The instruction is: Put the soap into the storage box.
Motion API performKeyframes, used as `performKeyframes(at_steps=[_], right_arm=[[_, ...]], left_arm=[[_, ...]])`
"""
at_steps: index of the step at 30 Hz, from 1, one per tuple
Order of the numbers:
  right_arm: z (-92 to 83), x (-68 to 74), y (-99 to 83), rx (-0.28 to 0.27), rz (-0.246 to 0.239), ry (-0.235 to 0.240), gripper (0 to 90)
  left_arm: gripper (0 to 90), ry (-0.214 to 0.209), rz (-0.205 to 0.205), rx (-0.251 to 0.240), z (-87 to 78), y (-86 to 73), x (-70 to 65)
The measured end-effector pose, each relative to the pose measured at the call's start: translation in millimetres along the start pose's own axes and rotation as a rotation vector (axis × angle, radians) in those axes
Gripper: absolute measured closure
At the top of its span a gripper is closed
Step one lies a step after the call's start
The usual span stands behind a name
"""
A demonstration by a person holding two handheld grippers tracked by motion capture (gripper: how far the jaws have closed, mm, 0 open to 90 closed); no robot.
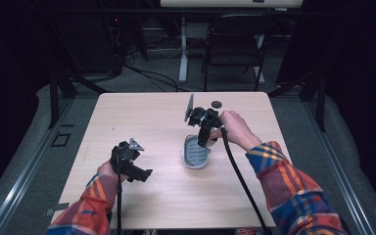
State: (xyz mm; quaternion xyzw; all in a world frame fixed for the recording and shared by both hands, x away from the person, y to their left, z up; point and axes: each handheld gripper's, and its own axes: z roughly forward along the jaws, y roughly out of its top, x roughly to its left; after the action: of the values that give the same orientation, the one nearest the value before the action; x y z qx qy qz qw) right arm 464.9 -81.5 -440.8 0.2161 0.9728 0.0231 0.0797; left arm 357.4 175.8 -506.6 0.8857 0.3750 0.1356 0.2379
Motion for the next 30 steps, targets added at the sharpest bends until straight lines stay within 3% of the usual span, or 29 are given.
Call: performKeyframes(at_steps=[30], right_arm=[[36.2,14.6,32.8,0.032,-0.038,0.038,22.7]], left_arm=[[0.1,0.002,-0.002,-0.016,-1.6,-0.4,0.1]])
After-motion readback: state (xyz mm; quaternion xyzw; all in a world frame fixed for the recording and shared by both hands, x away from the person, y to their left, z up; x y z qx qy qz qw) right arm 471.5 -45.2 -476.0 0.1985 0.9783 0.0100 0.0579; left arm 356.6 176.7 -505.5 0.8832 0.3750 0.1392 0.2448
